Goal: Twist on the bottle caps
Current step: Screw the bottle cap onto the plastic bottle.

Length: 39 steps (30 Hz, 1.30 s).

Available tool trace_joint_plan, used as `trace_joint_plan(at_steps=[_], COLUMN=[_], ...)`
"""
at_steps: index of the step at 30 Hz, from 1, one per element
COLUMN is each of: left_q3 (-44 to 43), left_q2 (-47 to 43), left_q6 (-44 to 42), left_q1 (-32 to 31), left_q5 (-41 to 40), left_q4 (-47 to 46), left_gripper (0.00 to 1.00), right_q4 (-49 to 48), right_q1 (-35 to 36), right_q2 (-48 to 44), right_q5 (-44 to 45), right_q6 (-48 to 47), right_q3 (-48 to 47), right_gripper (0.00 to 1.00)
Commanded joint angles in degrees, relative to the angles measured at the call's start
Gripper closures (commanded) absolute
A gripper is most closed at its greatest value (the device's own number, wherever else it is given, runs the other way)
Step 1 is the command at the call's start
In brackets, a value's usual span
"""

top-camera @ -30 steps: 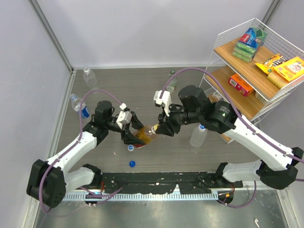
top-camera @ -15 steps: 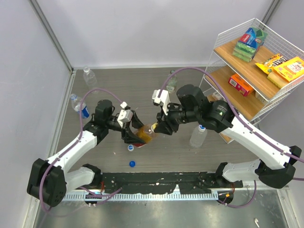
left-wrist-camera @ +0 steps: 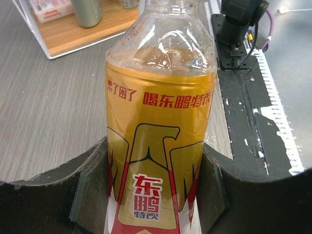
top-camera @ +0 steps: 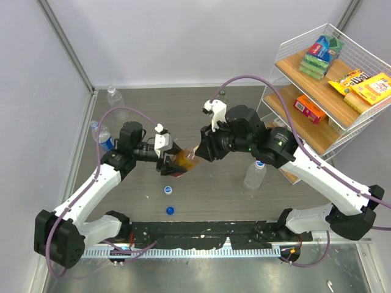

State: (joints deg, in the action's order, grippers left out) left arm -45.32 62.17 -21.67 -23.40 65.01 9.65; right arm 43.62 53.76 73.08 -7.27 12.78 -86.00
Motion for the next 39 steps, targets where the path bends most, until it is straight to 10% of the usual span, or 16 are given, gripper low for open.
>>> trace_joint_plan(at_steps=[1,14,19,32,39], left_q3=[-5.0,-4.2,2.9,8.1,3.2], left_q2=[-3.2,0.0,2.4,6.8,8.9], left_q6=[-2.0,1.2,17.2,26.3,8.0], left_q1=[-0.7,-0.7,-0.7,-0.7,1.2], left_q5=[0.9,-1.6,-4.5,1.9,17.4], left_q4=[-5.3,-9.3,-25.1,-38.8,-25.2], left_gripper=[0.69,0.71,0.7,0.7,0.69], right_q4=[1.1,2.9,3.0,0.3,0.4], right_q1=[1.0,0.9,1.0,1.0,1.0], right_q2=[3.9,4.7,3.5,-5.6,-14.6], right_q5=[-0.6,6.7,10.2,5.4,-3.3], right_q6=[11.9,18.3,12.9,-2.6,-26.7], right_q3=[-0.9,-3.0,-2.4,2.7,7.1], right_gripper=[0.76,0.49,0.13,0.11,0.1])
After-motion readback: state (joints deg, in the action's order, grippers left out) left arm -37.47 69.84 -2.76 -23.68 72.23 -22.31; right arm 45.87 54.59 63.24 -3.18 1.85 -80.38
